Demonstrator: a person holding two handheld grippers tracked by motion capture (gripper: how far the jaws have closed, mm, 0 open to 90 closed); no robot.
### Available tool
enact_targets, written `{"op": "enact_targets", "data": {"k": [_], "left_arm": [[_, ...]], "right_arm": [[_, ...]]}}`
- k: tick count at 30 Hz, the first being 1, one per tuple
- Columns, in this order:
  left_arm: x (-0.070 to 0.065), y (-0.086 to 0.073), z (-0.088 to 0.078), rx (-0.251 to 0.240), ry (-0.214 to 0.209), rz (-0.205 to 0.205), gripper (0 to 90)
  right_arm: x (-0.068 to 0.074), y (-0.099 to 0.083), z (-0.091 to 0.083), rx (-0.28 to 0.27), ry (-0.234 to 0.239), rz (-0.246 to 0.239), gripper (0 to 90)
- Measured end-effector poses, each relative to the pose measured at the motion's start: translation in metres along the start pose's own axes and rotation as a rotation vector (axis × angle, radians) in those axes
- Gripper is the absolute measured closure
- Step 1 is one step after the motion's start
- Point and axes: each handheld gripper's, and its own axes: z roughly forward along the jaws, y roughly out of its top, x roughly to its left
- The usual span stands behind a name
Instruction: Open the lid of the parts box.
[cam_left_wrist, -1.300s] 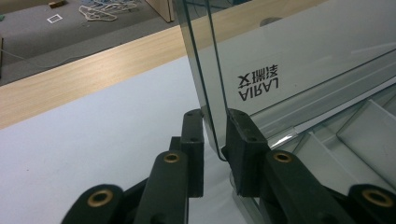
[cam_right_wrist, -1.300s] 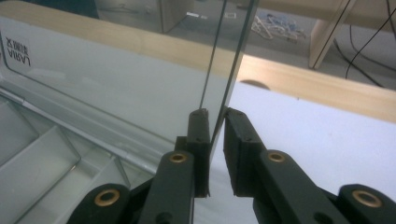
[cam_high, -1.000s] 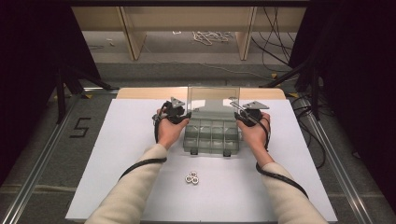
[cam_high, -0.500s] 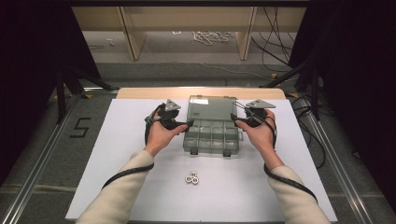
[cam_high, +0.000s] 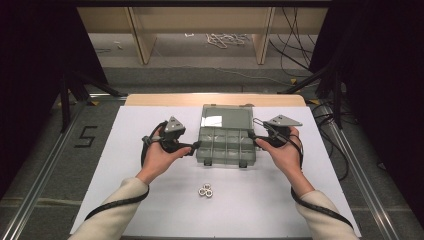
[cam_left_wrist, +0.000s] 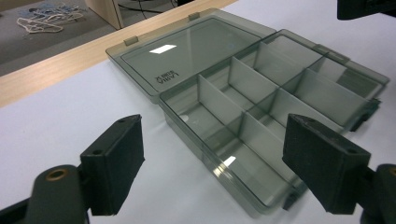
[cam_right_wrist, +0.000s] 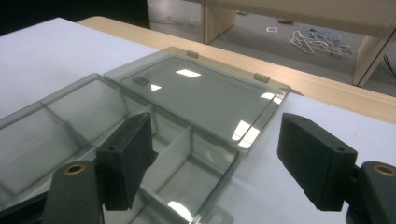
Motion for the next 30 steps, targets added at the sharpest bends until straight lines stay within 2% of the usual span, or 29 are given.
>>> {"op": "enact_targets", "data": {"k": [1, 2, 5, 6, 7, 8, 9, 11, 13, 14, 15, 16, 17, 19, 20, 21, 22, 23, 25, 26, 27, 28, 29, 30], "left_arm": [[-0.002, -0.002, -0.003, -0.004, -0.003, 0.003, 20.1], [-0.004, -0.003, -0.006, -0.007, -0.008, 0.010, 20.1], [-0.012, -0.009, -0.016, -0.014, -0.019, 0.026, 20.2], [-0.015, -0.011, -0.020, -0.001, -0.020, 0.046, 20.4], [-0.018, -0.014, -0.023, 0.002, -0.029, 0.052, 20.8], [-0.022, -0.018, -0.025, -0.007, -0.042, 0.050, 20.9], [-0.024, -0.022, -0.029, 0.009, -0.049, 0.065, 20.8], [-0.030, -0.031, -0.034, 0.016, -0.060, 0.068, 20.9], [-0.033, -0.037, -0.039, 0.024, -0.065, 0.067, 21.0], [-0.033, -0.040, -0.042, 0.045, -0.064, 0.085, 21.2], [-0.034, -0.042, -0.044, 0.054, -0.074, 0.070, 21.4], [-0.035, -0.045, -0.045, 0.045, -0.070, 0.077, 21.4], [-0.036, -0.047, -0.047, 0.047, -0.076, 0.062, 21.4], [-0.034, -0.049, -0.050, 0.050, -0.074, 0.087, 21.4], [-0.034, -0.050, -0.051, 0.049, -0.067, 0.079, 21.4], [-0.034, -0.050, -0.052, 0.043, -0.067, 0.065, 21.4], [-0.034, -0.049, -0.053, 0.035, -0.075, 0.053, 21.4], [-0.035, -0.050, -0.054, 0.026, -0.060, 0.055, 21.4], [-0.035, -0.050, -0.056, 0.031, -0.063, 0.055, 21.8], [-0.034, -0.051, -0.056, 0.037, -0.064, 0.066, 22.0], [-0.033, -0.052, -0.056, 0.034, -0.047, 0.057, 22.0], [-0.032, -0.053, -0.057, 0.050, -0.044, 0.068, 22.0], [-0.032, -0.054, -0.057, 0.042, -0.045, 0.042, 22.0], [-0.032, -0.054, -0.058, 0.048, -0.048, 0.044, 21.9]], "right_arm": [[0.000, -0.001, -0.003, -0.009, -0.005, -0.010, 27.4], [0.002, -0.002, -0.007, -0.003, 0.009, 0.002, 27.3], [0.002, -0.006, -0.020, -0.007, 0.007, -0.024, 27.4], [0.003, -0.008, -0.023, -0.011, 0.016, -0.016, 27.3], [0.005, -0.009, -0.027, -0.021, 0.025, -0.002, 27.3], [0.006, -0.011, -0.032, -0.008, 0.030, 0.009, 27.4], [0.007, -0.013, -0.034, -0.032, 0.040, 0.013, 27.4], [0.009, -0.017, -0.041, -0.038, 0.039, 0.006, 27.4], [0.013, -0.022, -0.048, -0.032, 0.059, 0.013, 27.6], [0.014, -0.023, -0.051, -0.018, 0.054, 0.005, 28.0], [0.017, -0.027, -0.053, -0.026, 0.063, 0.014, 28.4], [0.018, -0.030, -0.055, -0.022, 0.059, -0.001, 28.5], [0.019, -0.032, -0.057, -0.022, 0.067, -0.001, 28.5], [0.022, -0.037, -0.059, -0.031, 0.081, -0.005, 28.6], [0.022, -0.038, -0.061, -0.027, 0.067, -0.021, 28.6], [0.024, -0.037, -0.064, 0.000, 0.074, -0.018, 28.7], [0.025, -0.038, -0.063, -0.033, 0.072, -0.025, 28.8], [0.027, -0.039, -0.063, -0.030, 0.092, -0.012, 28.9], [0.028, -0.039, -0.066, 0.006, 0.080, -0.026, 29.0], [0.030, -0.040, -0.063, -0.024, 0.090, -0.023, 29.1], [0.029, -0.040, -0.064, -0.020, 0.078, -0.041, 29.2], [0.030, -0.041, -0.065, -0.012, 0.084, -0.034, 29.2], [0.031, -0.041, -0.065, -0.010, 0.083, -0.034, 29.2], [0.031, -0.040, -0.067, 0.016, 0.082, -0.032, 29.3]]}}
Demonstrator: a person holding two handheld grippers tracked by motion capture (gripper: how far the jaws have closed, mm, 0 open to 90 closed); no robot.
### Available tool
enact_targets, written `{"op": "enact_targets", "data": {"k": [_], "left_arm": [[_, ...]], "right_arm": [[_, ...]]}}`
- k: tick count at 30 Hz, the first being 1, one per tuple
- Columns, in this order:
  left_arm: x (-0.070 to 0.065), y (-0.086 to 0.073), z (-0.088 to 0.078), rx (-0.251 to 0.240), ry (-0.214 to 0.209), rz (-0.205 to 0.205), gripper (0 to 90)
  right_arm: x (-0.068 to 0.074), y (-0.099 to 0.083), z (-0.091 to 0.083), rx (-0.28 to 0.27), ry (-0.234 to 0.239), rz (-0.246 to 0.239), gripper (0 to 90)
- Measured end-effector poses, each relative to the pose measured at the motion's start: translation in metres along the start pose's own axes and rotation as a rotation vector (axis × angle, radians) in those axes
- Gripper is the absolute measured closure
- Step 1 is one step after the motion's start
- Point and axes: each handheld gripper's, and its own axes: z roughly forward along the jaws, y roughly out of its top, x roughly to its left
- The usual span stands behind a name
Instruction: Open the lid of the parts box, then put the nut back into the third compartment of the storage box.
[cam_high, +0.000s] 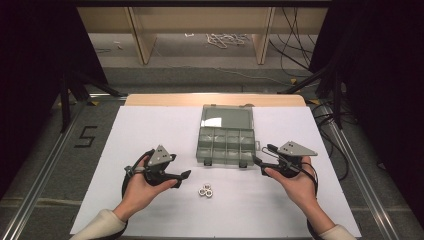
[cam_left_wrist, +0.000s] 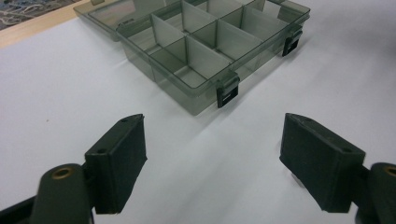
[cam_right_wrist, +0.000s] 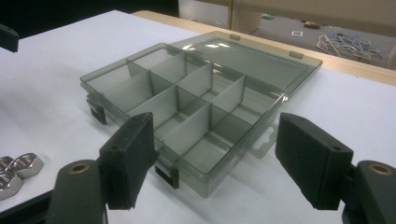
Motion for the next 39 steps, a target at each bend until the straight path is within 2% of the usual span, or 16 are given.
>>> {"op": "enact_targets", "data": {"k": [3, 4, 8, 10, 11, 14, 20, 23, 26, 27, 28, 29, 30, 31, 34, 39], "left_arm": [[0.000, 0.003, -0.003, 0.015, -0.003, 0.023, 21.8], [-0.002, 0.003, -0.004, 0.012, 0.008, 0.019, 21.8], [-0.001, 0.005, -0.004, 0.016, 0.000, 0.023, 22.2], [-0.002, 0.005, -0.003, 0.027, -0.004, 0.035, 23.0], [-0.003, 0.006, -0.003, 0.046, -0.011, 0.041, 23.6], [-0.005, 0.007, -0.001, 0.064, -0.020, 0.033, 23.6], [-0.014, 0.011, 0.005, 0.116, -0.057, 0.070, 24.7], [-0.019, 0.013, 0.011, 0.168, -0.091, 0.109, 28.2], [-0.027, 0.019, 0.017, 0.246, -0.106, 0.170, 30.8], [-0.031, 0.021, 0.020, 0.255, -0.124, 0.180, 31.9], [-0.033, 0.023, 0.021, 0.258, -0.130, 0.185, 33.4], [-0.035, 0.025, 0.023, 0.278, -0.136, 0.189, 34.2], [-0.037, 0.026, 0.025, 0.294, -0.144, 0.190, 34.8], [-0.037, 0.029, 0.026, 0.342, -0.155, 0.224, 35.1], [-0.039, 0.031, 0.033, 0.378, -0.164, 0.197, 41.2], [-0.046, 0.031, 0.045, 0.446, -0.172, 0.183, 43.4]], "right_arm": [[0.000, 0.000, -0.001, -0.053, -0.001, 0.002, 29.2], [0.001, 0.000, -0.005, -0.037, 0.007, 0.020, 29.2], [0.000, -0.004, -0.013, -0.072, 0.023, 0.038, 32.4], [0.001, -0.005, -0.017, -0.088, 0.018, 0.037, 32.4], [0.001, -0.005, -0.020, -0.066, 0.005, 0.027, 32.4], [0.003, -0.005, -0.023, -0.071, 0.014, 0.036, 32.2], [0.008, -0.003, -0.026, -0.109, 0.009, 0.016, 33.6], [0.010, -0.003, -0.025, -0.106, 0.029, 0.021, 33.6], [0.010, -0.004, -0.025, -0.069, 0.010, 0.004, 33.8], [0.010, -0.004, -0.023, -0.085, 0.012, 0.009, 33.8], [0.009, -0.004, -0.025, -0.056, 0.012, 0.006, 33.9], [0.008, -0.004, -0.025, -0.059, 0.012, 0.007, 33.9], [0.009, -0.005, -0.023, -0.094, 0.022, 0.018, 33.9], [0.008, -0.005, -0.023, -0.096, 0.023, 0.018, 33.9], [0.008, -0.004, -0.024, -0.082, 0.017, 0.012, 33.9], [0.007, -0.005, -0.023, -0.056, 0.029, 0.015, 33.8]]}}
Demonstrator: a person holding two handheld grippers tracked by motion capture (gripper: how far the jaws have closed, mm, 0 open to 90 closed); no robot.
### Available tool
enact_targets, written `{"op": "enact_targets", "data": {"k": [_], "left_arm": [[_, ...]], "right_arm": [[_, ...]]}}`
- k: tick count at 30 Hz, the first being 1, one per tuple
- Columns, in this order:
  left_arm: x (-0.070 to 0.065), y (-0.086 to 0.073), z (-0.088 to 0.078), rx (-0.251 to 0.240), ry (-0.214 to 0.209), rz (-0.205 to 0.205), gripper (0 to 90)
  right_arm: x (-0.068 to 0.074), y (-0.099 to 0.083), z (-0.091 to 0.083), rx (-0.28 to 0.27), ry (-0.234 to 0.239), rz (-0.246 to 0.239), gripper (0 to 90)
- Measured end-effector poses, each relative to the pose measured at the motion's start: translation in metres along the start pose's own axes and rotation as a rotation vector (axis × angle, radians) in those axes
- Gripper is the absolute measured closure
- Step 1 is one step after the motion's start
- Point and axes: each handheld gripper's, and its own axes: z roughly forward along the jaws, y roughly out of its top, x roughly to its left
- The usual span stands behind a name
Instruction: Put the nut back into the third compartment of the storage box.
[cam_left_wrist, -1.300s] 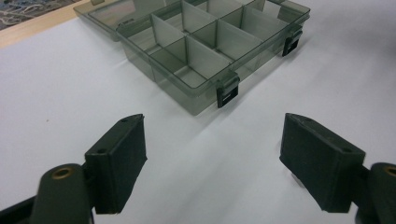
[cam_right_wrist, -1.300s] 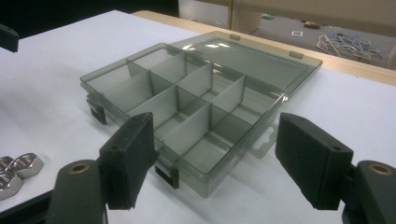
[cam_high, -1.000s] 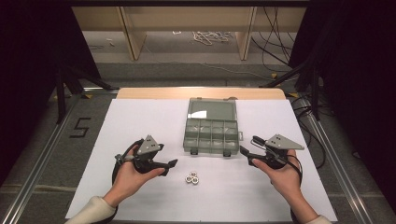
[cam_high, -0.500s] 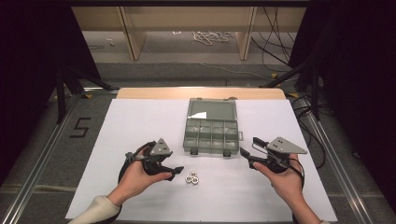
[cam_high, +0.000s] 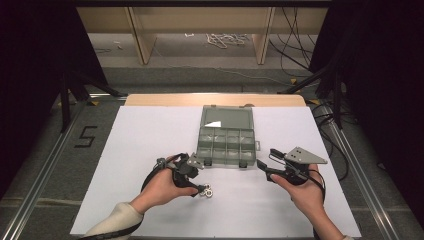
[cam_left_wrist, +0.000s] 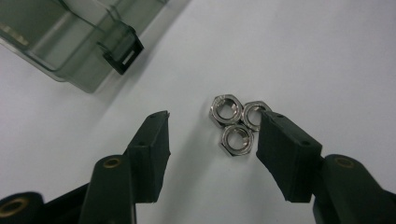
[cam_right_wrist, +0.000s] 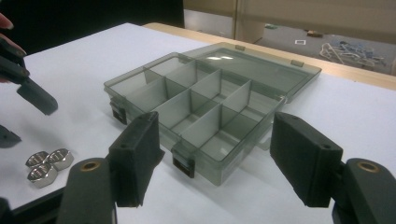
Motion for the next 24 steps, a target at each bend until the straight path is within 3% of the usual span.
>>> {"op": "enact_targets", "data": {"k": [2, 4, 7, 8, 11, 12, 14, 18, 21, 24], "left_arm": [[0.000, 0.002, 0.004, 0.044, -0.001, 0.038, 43.3], [-0.003, 0.003, 0.010, 0.078, -0.013, 0.044, 43.1], [-0.007, 0.005, 0.016, 0.111, -0.012, 0.070, 42.8], [-0.007, 0.005, 0.018, 0.121, -0.006, 0.078, 43.2], [-0.008, 0.007, 0.019, 0.141, -0.016, 0.089, 45.2], [-0.009, 0.006, 0.021, 0.125, -0.021, 0.073, 45.7], [-0.009, 0.006, 0.020, 0.139, -0.033, 0.090, 47.5], [-0.010, 0.005, 0.022, 0.136, -0.037, 0.076, 49.1], [-0.008, 0.005, 0.022, 0.161, -0.042, 0.099, 50.2], [-0.009, 0.005, 0.022, 0.143, -0.036, 0.088, 50.2]], "right_arm": [[-0.001, 0.000, 0.001, -0.012, -0.006, -0.013, 33.8], [-0.001, 0.000, 0.001, -0.006, -0.005, -0.003, 33.8], [-0.002, 0.000, -0.001, 0.024, -0.004, 0.004, 33.8], [-0.002, -0.001, 0.002, -0.013, 0.004, 0.011, 33.8], [-0.002, -0.001, 0.001, -0.008, 0.008, 0.020, 33.9], [-0.002, 0.000, 0.000, -0.001, 0.012, 0.023, 33.9], [-0.003, 0.000, 0.000, -0.005, 0.012, 0.018, 33.8], [-0.003, 0.001, -0.001, 0.001, -0.005, 0.024, 33.8], [-0.005, 0.000, 0.001, -0.018, 0.001, 0.012, 33.8], [-0.004, -0.001, 0.001, 0.002, 0.011, 0.029, 33.8]]}}
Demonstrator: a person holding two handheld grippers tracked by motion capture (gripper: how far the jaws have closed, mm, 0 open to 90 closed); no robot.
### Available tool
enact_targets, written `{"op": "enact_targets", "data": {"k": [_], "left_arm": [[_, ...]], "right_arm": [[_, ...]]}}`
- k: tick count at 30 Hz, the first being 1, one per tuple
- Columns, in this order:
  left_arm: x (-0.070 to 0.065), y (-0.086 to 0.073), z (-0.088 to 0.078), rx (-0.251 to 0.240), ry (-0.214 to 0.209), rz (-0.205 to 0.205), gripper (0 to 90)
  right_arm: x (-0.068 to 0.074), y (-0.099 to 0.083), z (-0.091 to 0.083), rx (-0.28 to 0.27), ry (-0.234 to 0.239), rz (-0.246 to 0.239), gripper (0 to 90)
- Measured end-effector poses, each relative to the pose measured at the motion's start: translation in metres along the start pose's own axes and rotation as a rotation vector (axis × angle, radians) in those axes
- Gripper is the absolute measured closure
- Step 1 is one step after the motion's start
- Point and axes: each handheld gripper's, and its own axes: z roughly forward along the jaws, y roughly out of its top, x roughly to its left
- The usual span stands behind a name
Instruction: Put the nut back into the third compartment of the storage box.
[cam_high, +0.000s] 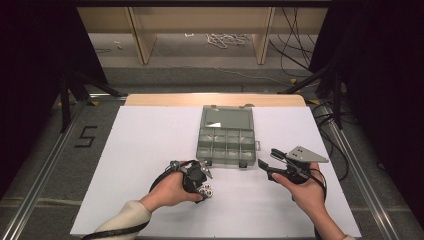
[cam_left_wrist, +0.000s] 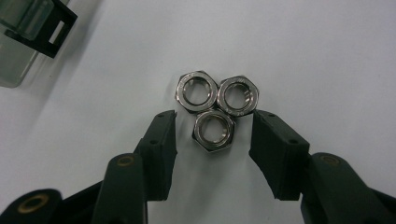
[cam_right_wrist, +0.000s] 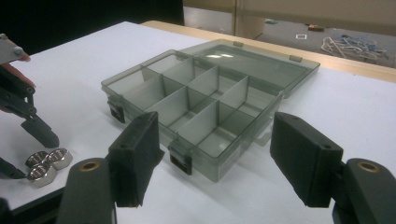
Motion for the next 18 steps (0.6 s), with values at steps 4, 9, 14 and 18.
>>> {"op": "enact_targets", "data": {"k": [4, 9, 14, 18], "left_arm": [[-0.0007, 0.0007, -0.0011, 0.009, -0.004, 0.001, 50.9], [-0.0027, 0.0016, 0.0007, 0.028, -0.018, 0.010, 51.8], [-0.0008, 0.0010, 0.0019, 0.073, -0.008, 0.046, 54.0], [-0.0018, 0.0024, 0.0021, 0.085, -0.001, 0.058, 55.0]], "right_arm": [[0.0005, 0.0006, -0.0008, 0.005, -0.012, -0.014, 33.8], [0.0011, 0.0007, -0.0004, 0.009, -0.003, -0.014, 33.8], [0.0000, 0.0003, 0.0001, 0.001, -0.011, -0.020, 33.8], [-0.0005, 0.0004, 0.0000, 0.001, -0.012, -0.028, 33.8]]}}
